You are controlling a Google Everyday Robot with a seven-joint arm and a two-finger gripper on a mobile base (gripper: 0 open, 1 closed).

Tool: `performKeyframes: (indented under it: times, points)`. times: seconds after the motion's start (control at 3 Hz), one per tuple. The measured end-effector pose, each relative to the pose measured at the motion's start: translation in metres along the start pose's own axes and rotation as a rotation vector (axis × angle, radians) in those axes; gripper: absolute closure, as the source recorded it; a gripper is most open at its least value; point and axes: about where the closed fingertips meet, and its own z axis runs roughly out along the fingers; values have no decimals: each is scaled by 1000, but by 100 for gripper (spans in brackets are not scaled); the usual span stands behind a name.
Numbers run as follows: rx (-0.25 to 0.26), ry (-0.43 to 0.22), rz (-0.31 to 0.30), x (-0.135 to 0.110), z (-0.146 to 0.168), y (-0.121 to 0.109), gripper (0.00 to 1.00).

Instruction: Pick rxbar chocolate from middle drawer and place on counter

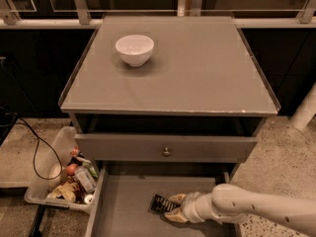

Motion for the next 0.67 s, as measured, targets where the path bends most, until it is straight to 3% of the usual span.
performKeyframes:
  times: [0.67]
  points:
    - [-68,12,-1,-44,-78,-8,100]
